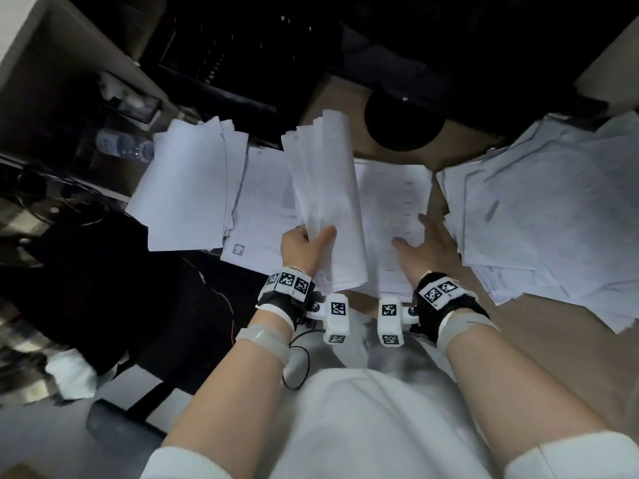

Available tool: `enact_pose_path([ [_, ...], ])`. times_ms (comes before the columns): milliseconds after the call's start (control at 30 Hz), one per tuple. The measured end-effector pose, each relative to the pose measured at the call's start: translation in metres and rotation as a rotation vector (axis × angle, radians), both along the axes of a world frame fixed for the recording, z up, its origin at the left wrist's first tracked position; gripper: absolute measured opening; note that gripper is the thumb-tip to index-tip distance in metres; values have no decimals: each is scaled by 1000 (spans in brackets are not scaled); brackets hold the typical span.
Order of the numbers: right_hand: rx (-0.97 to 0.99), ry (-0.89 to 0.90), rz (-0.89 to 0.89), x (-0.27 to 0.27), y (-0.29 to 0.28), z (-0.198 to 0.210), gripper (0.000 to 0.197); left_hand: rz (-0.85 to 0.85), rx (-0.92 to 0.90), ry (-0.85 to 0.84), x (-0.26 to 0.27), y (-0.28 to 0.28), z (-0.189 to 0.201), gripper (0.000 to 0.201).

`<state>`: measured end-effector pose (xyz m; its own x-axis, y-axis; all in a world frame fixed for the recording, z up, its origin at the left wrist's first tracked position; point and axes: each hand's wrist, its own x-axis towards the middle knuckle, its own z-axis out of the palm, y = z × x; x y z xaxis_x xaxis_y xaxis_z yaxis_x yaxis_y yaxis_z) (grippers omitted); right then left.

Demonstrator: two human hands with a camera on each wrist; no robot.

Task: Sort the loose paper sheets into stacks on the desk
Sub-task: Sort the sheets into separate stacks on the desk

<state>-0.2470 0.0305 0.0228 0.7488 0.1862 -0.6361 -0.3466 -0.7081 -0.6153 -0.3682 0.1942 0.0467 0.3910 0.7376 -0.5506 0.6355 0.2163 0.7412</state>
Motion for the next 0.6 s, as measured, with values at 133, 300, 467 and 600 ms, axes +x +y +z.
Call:
enact_pose_path([
  [133, 436, 194, 119, 16, 18, 25, 43, 75, -26, -42, 21, -18, 10, 28],
  [300, 454, 51, 181, 29, 19, 47, 47, 139, -74, -159, 41, -25, 21, 72],
  [467, 483, 32, 180, 34, 24, 62, 36, 115, -71, -208, 51, -27, 36, 52],
  [600, 533, 92, 279, 34, 32, 90, 33, 59, -11, -200, 55, -27, 42, 28],
])
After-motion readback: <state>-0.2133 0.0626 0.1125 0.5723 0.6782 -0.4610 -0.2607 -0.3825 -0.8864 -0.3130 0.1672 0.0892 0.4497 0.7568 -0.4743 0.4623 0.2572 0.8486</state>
